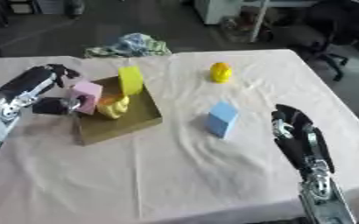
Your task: Pick up objects on the table and place them in the box.
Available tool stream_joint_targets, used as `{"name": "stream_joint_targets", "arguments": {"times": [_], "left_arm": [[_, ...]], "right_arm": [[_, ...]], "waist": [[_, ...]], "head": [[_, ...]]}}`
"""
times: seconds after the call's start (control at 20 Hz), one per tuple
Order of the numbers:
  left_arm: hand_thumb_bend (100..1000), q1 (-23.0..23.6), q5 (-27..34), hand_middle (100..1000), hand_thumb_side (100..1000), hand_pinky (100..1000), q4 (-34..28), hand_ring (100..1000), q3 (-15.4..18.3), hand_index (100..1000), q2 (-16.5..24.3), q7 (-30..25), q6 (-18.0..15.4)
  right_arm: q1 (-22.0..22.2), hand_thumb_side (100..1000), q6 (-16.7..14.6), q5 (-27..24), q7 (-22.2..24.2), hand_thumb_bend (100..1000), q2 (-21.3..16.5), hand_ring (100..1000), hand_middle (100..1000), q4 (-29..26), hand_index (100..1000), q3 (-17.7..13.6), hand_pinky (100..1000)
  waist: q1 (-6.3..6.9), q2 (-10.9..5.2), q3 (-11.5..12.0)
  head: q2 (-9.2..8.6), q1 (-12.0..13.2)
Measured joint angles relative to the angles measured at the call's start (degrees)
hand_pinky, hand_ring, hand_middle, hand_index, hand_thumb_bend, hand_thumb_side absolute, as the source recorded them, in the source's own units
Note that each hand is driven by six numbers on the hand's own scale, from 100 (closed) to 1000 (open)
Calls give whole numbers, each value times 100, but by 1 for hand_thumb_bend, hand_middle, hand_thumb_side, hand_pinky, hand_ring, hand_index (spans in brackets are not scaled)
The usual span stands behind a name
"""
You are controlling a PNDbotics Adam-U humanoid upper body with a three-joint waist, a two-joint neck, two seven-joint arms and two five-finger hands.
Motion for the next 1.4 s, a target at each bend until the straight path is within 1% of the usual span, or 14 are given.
{"name": "stream_joint_targets", "arguments": {"times": [0.15, 0.2, 0.3, 0.4, 0.6, 0.75, 0.8, 0.85, 1.0, 1.15, 1.2, 1.25, 1.4], "left_arm": [[475, 32, 350, 808, 816, 767, -409, 699, 105, 879, 92, 82, 76], [463, 64, 504, 808, 821, 773, -577, 697, 144, 876, 151, 87, 101], [415, 184, 948, 790, 813, 766, -949, 672, 232, 859, 281, 61, 139], [366, 370, 1623, 741, 773, 735, -1399, 613, 341, 826, 441, 16, 121], [324, 948, 3167, 697, 722, 715, -2449, 577, 650, 804, 830, 39, 53], [315, 1435, 3959, 691, 713, 713, -3190, 573, 890, 800, 1018, 156, 99], [311, 1583, 4140, 687, 714, 710, -3407, 569, 966, 799, 1045, 193, 131], [309, 1725, 4288, 680, 716, 706, -3588, 564, 1035, 796, 1061, 230, 166], [304, 2224, 4653, 670, 723, 701, -4062, 554, 1223, 791, 1059, 356, 250], [297, 2681, 4877, 660, 738, 699, -4414, 544, 1379, 790, 1009, 437, 326], [318, 2823, 4915, 656, 701, 698, -4508, 542, 1424, 789, 970, 453, 346], [292, 2957, 4934, 651, 750, 697, -4584, 537, 1463, 788, 932, 462, 367], [289, 3359, 4944, 643, 762, 694, -4790, 530, 1554, 783, 810, 435, 428]], "right_arm": [[0, 507, 0, 0, 0, 100, 0, 777, 669, 0, 793, -2, 708], [0, 507, 0, 0, -1, 100, 0, 777, 669, 0, 792, -3, 708], [-1, 507, -1, 1, -4, 100, 0, 778, 669, 0, 793, -6, 708], [-11, 504, -1, 4, -8, 100, 0, 778, 670, 0, 793, -28, 708], [-74, 489, -1, 49, -40, 100, -23, 778, 671, 0, 796, -80, 709], [-220, 471, 18, 142, -73, 100, -163, 779, 674, 7, 799, -123, 711], [-287, 530, 27, 184, -83, 100, -228, 780, 675, 28, 801, -142, 712], [-352, 457, 31, 229, -88, 100, -297, 780, 676, 47, 803, -152, 712], [-594, 427, 46, 377, -79, 100, -576, 782, 683, 146, 813, -161, 717], [-891, 394, 58, 573, 49, 100, -1020, 790, 704, 370, 838, -71, 727], [-1008, 392, 50, 641, 135, 100, -1202, 796, 718, 471, 851, -1, 732], [-1136, 409, 32, 717, 252, 100, -1390, 808, 744, 582, 874, 87, 742], [-1573, 446, -67, 943, 811, 100, -1958, 842, 792, 1001, 910, 450, 770]], "waist": [[0, 0, 20], [0, 0, 26], [0, 0, 50], [0, 0, 78], [0, 0, 171], [0, 0, 253], [0, 0, 279], [0, 0, 303], [0, 0, 368], [0, 0, 440], [0, 0, 466], [0, 0, 489], [-2, 0, 548]], "head": [[0, -8], [0, -10], [0, -32], [0, -60], [0, -129], [0, -169], [0, -180], [0, -185], [0, -239], [0, -327], [0, -343], [0, -358], [0, -409]]}}
